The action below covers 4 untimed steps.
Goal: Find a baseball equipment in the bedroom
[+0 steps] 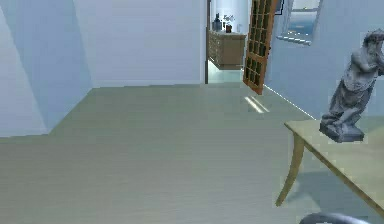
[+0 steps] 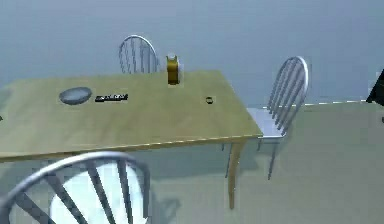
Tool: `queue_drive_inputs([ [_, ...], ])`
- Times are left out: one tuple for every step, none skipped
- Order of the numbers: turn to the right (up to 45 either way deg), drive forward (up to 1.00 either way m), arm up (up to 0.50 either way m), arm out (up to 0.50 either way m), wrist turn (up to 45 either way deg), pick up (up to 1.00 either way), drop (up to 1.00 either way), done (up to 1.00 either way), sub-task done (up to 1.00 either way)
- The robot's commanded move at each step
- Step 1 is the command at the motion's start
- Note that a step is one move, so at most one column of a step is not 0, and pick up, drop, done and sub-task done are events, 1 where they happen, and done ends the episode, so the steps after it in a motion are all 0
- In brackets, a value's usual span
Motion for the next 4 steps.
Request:
queue_drive_inputs([
  [0.0,0.6,0.0,0.0,0.0,0.0,0.0,0.0,0.0],
  [6.0,0.0,0.0,0.0,0.0,0.0,0.0,0.0,0.0],
  [0.0,1.0,0.0,0.0,0.0,0.0,0.0,0.0,0.0],
  [3.0,0.0,0.0,0.0,0.0,0.0,0.0,0.0,0.0],
])
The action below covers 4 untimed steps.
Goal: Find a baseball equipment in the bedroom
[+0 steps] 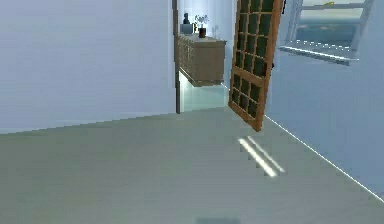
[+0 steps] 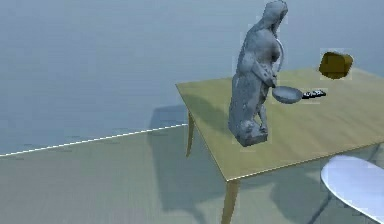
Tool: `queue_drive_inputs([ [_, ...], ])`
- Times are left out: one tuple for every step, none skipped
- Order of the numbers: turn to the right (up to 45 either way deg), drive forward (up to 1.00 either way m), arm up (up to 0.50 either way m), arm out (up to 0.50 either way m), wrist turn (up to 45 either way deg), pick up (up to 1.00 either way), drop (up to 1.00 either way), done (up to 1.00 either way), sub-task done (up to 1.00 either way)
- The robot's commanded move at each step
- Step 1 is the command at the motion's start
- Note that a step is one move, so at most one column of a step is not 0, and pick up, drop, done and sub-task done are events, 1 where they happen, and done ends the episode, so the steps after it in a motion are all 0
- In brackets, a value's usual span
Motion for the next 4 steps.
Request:
queue_drive_inputs([
  [3.0,0.0,0.0,0.0,0.0,0.0,0.0,0.0,0.0],
  [0.0,1.0,0.0,0.0,0.0,0.0,0.0,0.0,0.0],
  [0.0,1.0,0.0,0.0,0.0,0.0,0.0,0.0,0.0],
  [3.0,0.0,0.0,0.0,0.0,0.0,0.0,0.0,0.0],
])
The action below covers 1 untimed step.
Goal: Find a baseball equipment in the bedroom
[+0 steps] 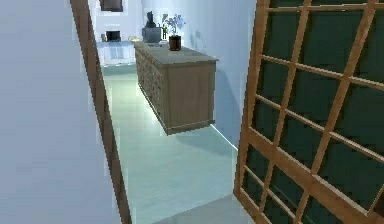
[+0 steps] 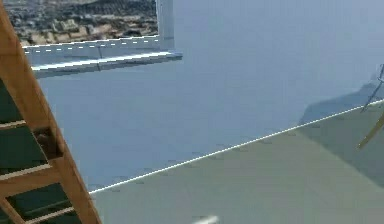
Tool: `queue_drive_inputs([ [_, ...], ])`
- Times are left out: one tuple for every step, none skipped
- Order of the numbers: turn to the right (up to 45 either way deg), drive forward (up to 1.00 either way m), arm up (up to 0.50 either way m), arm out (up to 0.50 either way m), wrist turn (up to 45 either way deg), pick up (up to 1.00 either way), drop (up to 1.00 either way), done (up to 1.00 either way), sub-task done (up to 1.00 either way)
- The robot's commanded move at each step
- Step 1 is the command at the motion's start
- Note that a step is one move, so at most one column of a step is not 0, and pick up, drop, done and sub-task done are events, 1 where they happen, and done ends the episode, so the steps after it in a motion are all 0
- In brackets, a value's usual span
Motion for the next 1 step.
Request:
queue_drive_inputs([
  [0.0,1.0,0.0,0.0,0.0,0.0,0.0,0.0,0.0],
])
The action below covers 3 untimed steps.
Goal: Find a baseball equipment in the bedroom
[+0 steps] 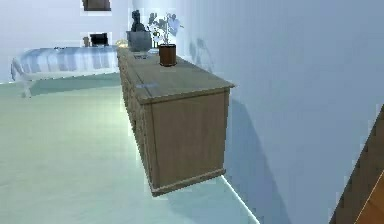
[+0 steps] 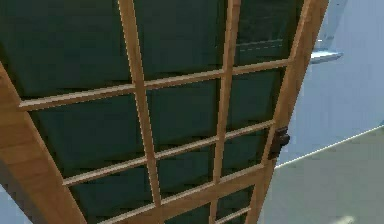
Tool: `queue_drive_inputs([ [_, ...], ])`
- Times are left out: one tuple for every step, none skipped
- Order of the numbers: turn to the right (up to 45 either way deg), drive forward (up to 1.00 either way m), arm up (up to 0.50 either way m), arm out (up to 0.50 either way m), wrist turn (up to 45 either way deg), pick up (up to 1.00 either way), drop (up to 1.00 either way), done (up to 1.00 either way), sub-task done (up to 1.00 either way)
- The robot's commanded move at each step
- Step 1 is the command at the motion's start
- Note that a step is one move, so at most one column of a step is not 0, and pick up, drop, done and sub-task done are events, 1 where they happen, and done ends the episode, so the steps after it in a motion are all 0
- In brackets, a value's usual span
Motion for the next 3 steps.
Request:
queue_drive_inputs([
  [0.0,0.35,0.0,0.0,0.0,0.0,0.0,0.0,0.0],
  [-45.0,0.0,0.0,0.0,0.0,0.0,0.0,0.0,0.0],
  [-45.0,0.0,0.0,0.0,0.0,0.0,0.0,0.0,0.0],
])
